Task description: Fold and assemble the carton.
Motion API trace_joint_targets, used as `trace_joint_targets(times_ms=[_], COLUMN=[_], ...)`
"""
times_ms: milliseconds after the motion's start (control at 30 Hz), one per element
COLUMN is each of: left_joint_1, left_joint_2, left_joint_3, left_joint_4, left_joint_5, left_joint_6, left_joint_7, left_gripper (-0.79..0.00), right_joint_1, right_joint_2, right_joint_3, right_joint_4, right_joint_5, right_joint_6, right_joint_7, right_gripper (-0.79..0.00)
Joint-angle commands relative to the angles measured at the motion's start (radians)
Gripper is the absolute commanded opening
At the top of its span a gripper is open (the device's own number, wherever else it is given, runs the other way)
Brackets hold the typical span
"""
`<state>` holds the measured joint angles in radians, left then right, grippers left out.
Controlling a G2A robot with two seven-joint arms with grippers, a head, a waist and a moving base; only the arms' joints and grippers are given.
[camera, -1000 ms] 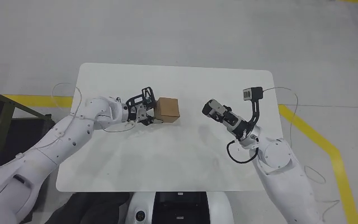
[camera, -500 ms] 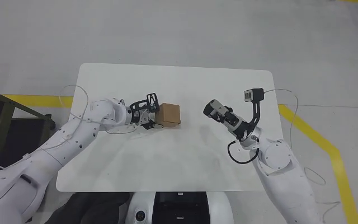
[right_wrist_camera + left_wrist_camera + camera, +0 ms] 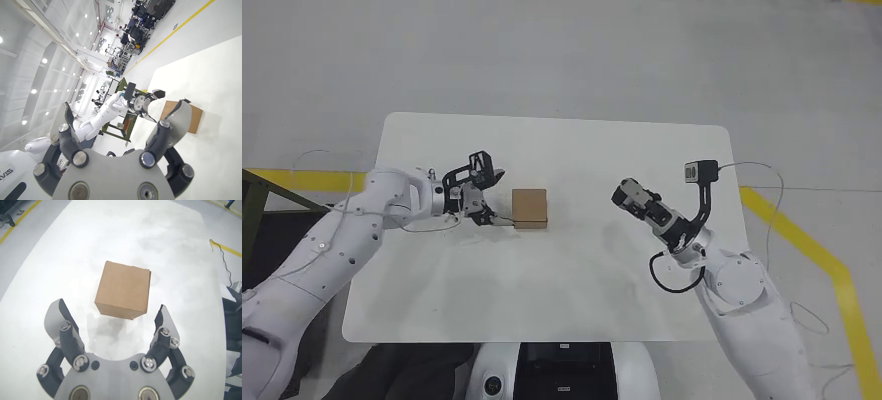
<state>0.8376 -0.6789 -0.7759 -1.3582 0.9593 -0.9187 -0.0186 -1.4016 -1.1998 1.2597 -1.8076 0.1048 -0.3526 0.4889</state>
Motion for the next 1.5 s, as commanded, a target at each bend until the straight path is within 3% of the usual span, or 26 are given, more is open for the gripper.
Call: trace_joint_targets(times_ms=[0, 333, 467, 700, 1467], left_joint_1=[0.033, 0.139, 0.165, 0.194, 0.210], left_joint_2=[0.020, 0.090, 0.110, 0.137, 0.144], left_joint_3=[-0.056, -0.291, -0.360, -0.436, -0.459], left_joint_4=[-0.009, -0.043, -0.028, -0.043, -0.064], left_joint_5=[-0.013, -0.058, -0.121, -0.198, -0.214], left_joint_6=[-0.015, -0.004, -0.094, -0.094, -0.094], left_joint_7=[0.052, 0.077, 0.057, 0.001, -0.021], left_gripper=[0.000, 0.000, 0.000, 0.000, -0.001], right_joint_1=[-0.003, -0.017, -0.022, -0.033, -0.031], right_joint_2=[0.001, 0.005, 0.011, 0.014, 0.014], right_joint_3=[0.009, 0.028, 0.060, 0.104, 0.118], right_joint_4=[0.000, -0.051, -0.078, -0.121, -0.130], right_joint_5=[-0.058, -0.344, -0.444, -0.555, -0.581], right_joint_6=[0.018, 0.071, 0.069, 0.123, 0.137], right_joint_7=[-0.031, -0.155, -0.180, -0.232, -0.250], right_gripper=[0.000, 0.000, 0.000, 0.000, 0.000])
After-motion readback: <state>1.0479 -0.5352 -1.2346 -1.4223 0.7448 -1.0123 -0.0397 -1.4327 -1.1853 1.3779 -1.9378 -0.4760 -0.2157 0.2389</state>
